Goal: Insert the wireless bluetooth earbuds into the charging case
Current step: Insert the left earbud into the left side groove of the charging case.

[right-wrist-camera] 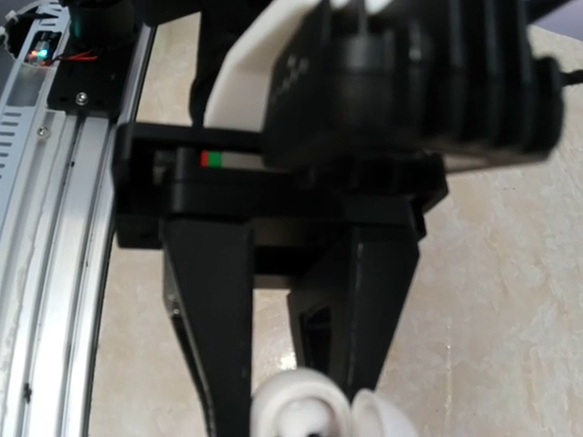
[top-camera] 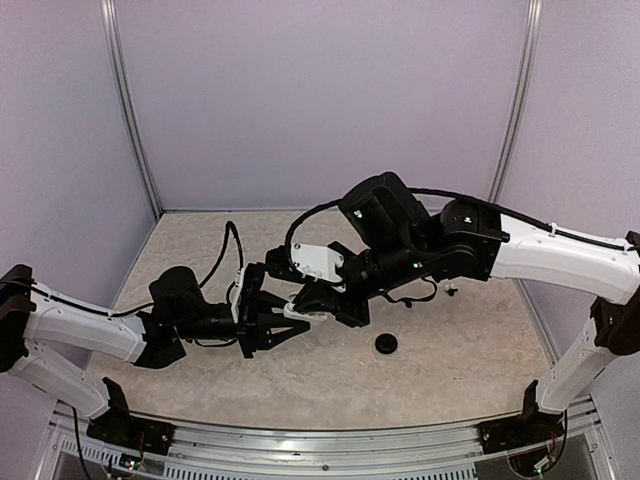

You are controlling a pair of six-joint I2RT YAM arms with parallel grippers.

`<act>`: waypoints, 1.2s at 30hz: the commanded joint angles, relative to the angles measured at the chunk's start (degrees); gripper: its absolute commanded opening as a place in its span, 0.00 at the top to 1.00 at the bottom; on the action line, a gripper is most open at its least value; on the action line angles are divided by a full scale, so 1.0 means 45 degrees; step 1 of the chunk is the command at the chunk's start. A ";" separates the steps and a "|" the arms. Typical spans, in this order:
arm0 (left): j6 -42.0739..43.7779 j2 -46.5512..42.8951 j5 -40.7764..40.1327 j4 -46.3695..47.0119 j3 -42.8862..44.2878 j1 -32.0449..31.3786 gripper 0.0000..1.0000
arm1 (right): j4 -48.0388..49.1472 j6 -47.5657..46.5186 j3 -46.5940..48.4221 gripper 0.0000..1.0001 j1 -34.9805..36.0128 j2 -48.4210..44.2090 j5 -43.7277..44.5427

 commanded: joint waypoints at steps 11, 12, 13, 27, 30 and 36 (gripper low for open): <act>0.0305 -0.0615 0.0281 0.1187 -0.0114 -0.0076 0.99 | -0.1265 -0.0229 0.0566 1.00 0.0069 0.0203 -0.0072; 0.0324 -0.0574 0.0316 0.1169 -0.0089 -0.0071 0.99 | -0.1317 -0.0252 0.0625 1.00 0.0077 0.0220 -0.0047; 0.0344 -0.0554 0.0371 0.1145 -0.0064 -0.0076 0.99 | -0.1370 -0.0255 0.0656 1.00 0.0083 0.0254 -0.0032; 0.0464 -0.0782 0.0179 0.0941 -0.0113 -0.0212 0.99 | -0.1427 0.0047 0.0718 1.00 0.0080 0.0984 0.0639; 0.0610 -0.0824 0.0177 0.0906 -0.0123 -0.0248 0.99 | -0.1433 0.0057 0.0743 1.00 0.0086 0.1052 0.0638; 0.0756 -0.0893 0.0151 0.1044 -0.0214 -0.0240 0.99 | -0.1415 0.0086 0.0748 0.99 0.0079 0.0938 0.0933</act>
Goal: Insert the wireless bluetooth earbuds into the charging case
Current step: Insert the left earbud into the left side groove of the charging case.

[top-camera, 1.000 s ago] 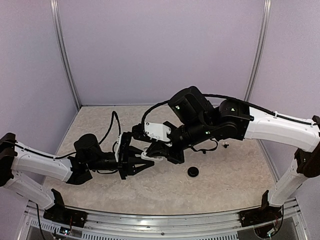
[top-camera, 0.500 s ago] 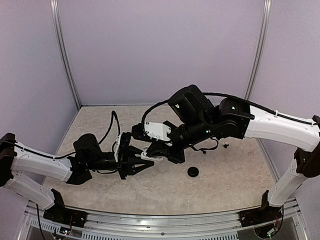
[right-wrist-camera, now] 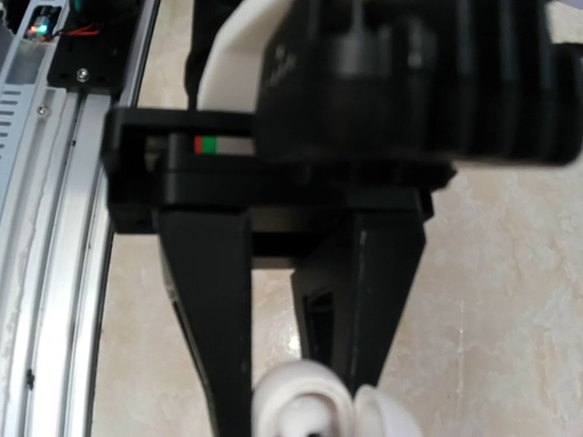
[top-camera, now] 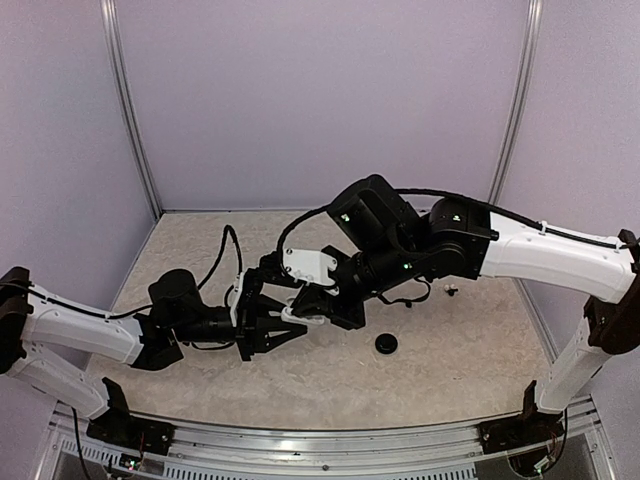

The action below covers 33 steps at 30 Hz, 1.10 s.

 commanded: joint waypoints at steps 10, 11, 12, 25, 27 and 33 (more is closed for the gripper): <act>0.0290 -0.0612 0.0422 0.1918 -0.0100 -0.0251 0.99 | -0.0365 0.0169 -0.0039 0.93 0.0022 0.0030 0.0999; 0.0290 -0.0612 0.0430 0.1918 -0.0096 -0.0247 0.99 | -0.0338 0.0186 -0.0056 0.93 0.0008 0.0011 0.0995; 0.0290 -0.0597 0.0426 0.1918 -0.0093 -0.0251 0.99 | -0.0313 0.0206 -0.0080 0.92 0.0007 -0.0023 0.0995; 0.0280 -0.0638 0.0390 0.2095 -0.0230 -0.0221 0.99 | -0.0157 0.0150 -0.0050 1.00 0.0013 -0.0467 0.0789; 0.0267 -0.0698 0.0381 0.2235 -0.0311 -0.0194 0.99 | -0.0084 0.0193 -0.0085 1.00 0.0009 -0.0731 0.0681; 0.0306 -0.0748 0.0394 0.2231 -0.0321 -0.0123 0.99 | -0.0158 0.0364 -0.0200 1.00 0.0027 -0.1302 0.0587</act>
